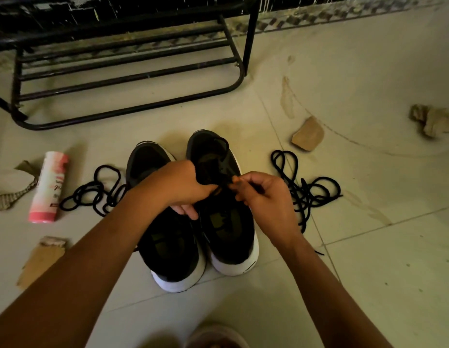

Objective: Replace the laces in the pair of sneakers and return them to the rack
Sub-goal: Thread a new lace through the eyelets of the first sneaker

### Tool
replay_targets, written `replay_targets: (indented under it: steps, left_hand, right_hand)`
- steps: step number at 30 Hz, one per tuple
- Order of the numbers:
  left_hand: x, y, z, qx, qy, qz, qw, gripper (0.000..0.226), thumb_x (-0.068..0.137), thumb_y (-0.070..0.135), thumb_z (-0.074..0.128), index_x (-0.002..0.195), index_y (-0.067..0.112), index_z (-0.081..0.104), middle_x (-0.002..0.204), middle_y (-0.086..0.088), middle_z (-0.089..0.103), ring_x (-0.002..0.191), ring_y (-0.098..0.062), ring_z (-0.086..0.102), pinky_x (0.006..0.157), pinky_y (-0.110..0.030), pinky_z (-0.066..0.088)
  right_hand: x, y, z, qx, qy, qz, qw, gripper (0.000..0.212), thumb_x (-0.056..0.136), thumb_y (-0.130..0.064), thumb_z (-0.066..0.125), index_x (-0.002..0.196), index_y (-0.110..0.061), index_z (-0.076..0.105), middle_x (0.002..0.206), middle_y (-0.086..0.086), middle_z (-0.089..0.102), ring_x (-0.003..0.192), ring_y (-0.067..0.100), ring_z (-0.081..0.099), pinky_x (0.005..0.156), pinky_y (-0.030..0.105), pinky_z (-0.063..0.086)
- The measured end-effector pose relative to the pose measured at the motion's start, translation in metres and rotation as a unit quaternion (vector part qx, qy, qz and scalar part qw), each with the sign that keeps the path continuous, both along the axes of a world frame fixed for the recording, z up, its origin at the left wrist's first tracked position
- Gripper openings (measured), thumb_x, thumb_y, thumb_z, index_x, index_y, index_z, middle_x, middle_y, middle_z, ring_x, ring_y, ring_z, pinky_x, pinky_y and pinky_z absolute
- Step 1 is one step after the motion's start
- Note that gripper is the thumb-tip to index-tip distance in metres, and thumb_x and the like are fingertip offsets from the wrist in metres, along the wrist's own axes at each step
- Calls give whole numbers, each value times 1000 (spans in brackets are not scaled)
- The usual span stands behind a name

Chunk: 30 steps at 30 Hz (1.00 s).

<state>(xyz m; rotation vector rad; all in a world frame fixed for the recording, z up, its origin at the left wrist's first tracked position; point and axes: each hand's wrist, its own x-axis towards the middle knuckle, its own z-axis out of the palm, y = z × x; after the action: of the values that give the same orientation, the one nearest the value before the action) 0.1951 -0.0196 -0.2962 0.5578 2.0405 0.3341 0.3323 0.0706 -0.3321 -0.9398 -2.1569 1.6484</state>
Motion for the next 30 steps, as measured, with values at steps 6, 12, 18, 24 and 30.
replay_targets:
  steps: [6,12,18,24,30]
  left_hand:
    - [3,3,-1,-4,-32,83,996,38,93,30,54,118,1,48,82,-18,71,68,-24,71,70,-35,59]
    - [2,2,-2,-2,-35,107,994,43,95,27,51,126,-2,43,89,-21,70,70,-27,71,72,-38,59]
    - [4,-1,-4,-1,10,97,995,47,93,40,51,123,5,49,81,-15,72,67,-24,71,71,-34,59]
    - [17,-4,1,40,329,-26,943,43,90,59,41,99,20,57,86,-1,64,78,-21,61,65,-30,48]
    - [19,9,-2,126,349,-25,928,45,81,68,45,81,27,62,90,6,54,74,-10,53,54,-24,39]
  right_hand:
    - [15,-6,-2,-286,221,-43,931,18,76,-15,59,60,-14,67,85,6,67,101,21,63,92,30,49]
    - [36,-10,-3,-464,307,-40,830,29,49,-32,80,53,-14,57,65,4,60,79,22,66,78,33,56]
    - [50,-1,-1,-449,238,-108,855,23,50,-25,68,51,-18,46,50,-2,43,46,12,43,44,21,39]
    - [59,8,-4,-239,119,-10,964,19,64,-32,52,51,-19,57,55,4,54,52,13,48,48,21,38]
    - [40,-6,-11,107,-110,61,986,33,77,-35,70,107,-31,58,104,-14,51,90,0,52,69,9,43]
